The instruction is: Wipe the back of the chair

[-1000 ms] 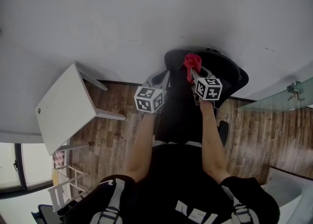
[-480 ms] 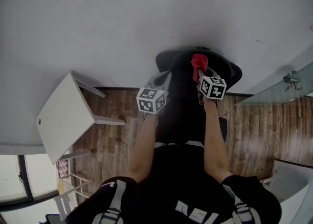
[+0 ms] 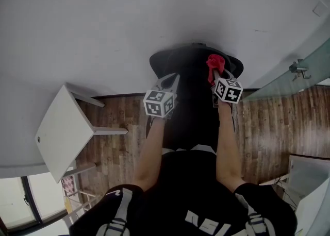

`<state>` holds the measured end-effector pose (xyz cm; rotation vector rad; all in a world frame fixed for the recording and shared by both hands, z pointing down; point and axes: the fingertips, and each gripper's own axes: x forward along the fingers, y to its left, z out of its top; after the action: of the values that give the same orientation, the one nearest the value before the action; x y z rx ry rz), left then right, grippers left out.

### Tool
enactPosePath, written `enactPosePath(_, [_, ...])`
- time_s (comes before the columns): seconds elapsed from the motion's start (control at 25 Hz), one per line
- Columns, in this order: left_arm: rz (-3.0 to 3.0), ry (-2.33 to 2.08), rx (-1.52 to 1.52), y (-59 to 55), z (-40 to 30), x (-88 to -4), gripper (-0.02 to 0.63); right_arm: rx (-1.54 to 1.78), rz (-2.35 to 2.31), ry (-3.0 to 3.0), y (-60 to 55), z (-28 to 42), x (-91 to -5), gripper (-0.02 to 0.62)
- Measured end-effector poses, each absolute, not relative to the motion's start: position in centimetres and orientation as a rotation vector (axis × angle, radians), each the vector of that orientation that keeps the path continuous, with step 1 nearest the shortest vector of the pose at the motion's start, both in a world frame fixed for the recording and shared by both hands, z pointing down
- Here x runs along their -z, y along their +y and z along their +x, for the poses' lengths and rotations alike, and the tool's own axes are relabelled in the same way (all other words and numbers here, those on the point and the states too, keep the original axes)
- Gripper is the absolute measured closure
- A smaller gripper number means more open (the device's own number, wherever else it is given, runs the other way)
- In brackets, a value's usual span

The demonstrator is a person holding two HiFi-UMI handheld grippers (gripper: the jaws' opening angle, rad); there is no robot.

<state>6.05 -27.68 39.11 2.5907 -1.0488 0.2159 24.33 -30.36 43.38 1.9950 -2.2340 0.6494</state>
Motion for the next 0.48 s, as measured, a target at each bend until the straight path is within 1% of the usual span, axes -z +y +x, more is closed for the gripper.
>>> enactPosePath(0.24, [2.588, -1.008, -0.236, -26.5, 7.5, -40.1, 0.583, -0.664, 2.064, -2.176, -28.0, 27.5, -44.0, 0.525])
enactPosePath(0.48, [2.564, -1.003, -0.244, -24.5, 7.4, -41.3, 0.583, -0.675, 2.077, -2.149, -25.1, 28.3, -44.8, 0.525])
